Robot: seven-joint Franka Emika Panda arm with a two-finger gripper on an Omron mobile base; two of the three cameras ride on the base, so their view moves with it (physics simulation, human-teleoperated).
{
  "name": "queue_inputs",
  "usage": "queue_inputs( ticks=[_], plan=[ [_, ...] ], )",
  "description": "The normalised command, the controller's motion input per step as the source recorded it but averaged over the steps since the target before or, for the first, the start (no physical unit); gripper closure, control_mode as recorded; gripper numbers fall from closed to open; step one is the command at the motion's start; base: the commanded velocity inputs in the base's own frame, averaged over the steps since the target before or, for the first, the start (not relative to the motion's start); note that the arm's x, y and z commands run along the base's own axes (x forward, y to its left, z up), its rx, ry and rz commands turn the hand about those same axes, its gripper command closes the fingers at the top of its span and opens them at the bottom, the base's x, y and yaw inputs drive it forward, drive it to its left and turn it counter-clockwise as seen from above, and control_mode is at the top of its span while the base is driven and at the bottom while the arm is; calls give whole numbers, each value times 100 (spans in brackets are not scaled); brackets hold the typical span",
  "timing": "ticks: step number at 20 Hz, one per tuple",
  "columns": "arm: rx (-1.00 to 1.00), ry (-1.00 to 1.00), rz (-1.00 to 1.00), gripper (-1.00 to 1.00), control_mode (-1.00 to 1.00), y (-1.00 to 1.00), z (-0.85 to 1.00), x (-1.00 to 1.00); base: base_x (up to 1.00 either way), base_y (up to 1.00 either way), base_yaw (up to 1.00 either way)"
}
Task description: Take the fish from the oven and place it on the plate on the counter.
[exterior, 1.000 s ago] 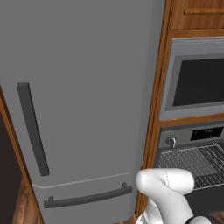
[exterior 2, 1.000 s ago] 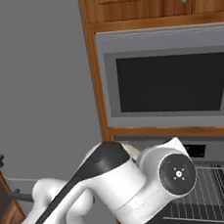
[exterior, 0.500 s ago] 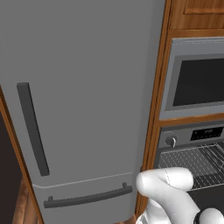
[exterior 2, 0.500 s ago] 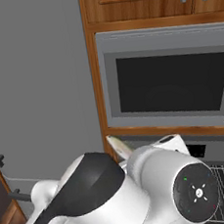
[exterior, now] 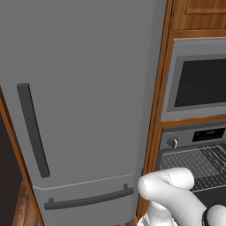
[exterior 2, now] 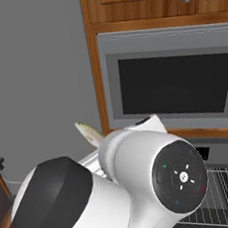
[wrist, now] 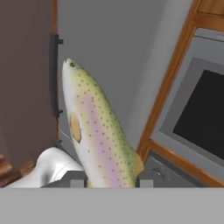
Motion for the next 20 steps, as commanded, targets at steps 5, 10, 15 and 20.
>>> queue_inputs(
  ticks=[5,10,15,20],
  plan=[
    [0,-16,-1,100,-100,33,-12,15,0,0,0],
    [0,-4,-5,100,100,15,-14,0,0,19,-12],
    [0,0,0,100,100,0,0,0,-1,38,-22],
    [0,0,0,100,100,0,0,0,0,59,-19]
  ],
)
